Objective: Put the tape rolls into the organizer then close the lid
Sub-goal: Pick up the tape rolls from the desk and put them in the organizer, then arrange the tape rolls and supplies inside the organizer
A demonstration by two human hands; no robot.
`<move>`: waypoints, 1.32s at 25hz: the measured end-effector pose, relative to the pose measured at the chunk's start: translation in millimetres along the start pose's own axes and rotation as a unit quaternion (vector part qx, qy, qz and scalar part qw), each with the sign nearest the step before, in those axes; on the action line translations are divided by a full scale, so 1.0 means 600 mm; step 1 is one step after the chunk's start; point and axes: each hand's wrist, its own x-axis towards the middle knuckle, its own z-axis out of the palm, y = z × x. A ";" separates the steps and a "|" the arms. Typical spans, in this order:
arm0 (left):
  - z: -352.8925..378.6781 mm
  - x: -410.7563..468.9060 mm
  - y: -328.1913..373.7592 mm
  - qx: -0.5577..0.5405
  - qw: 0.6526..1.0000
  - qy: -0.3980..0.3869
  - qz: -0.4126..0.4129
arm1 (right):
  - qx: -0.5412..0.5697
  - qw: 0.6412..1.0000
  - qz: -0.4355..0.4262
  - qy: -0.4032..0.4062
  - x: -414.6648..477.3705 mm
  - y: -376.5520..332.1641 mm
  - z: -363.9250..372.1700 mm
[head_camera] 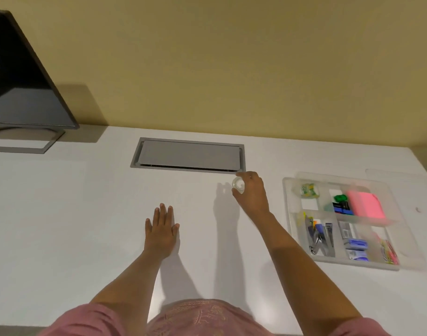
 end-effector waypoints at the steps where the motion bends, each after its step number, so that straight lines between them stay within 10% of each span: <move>1: 0.007 -0.001 0.027 0.004 1.000 -0.001 0.007 | -0.002 1.000 0.011 0.013 0.003 0.028 -0.024; 9: 0.072 -0.020 0.244 0.011 0.999 0.010 0.037 | 0.005 0.991 0.108 0.072 0.007 0.240 -0.171; 26: 0.025 0.021 0.560 -0.225 0.959 0.132 0.110 | -0.045 0.979 0.129 -0.148 0.046 0.317 -0.179; 33: 0.021 0.053 0.613 -0.083 0.976 0.122 0.163 | -0.008 0.990 0.113 -0.081 0.055 0.328 -0.185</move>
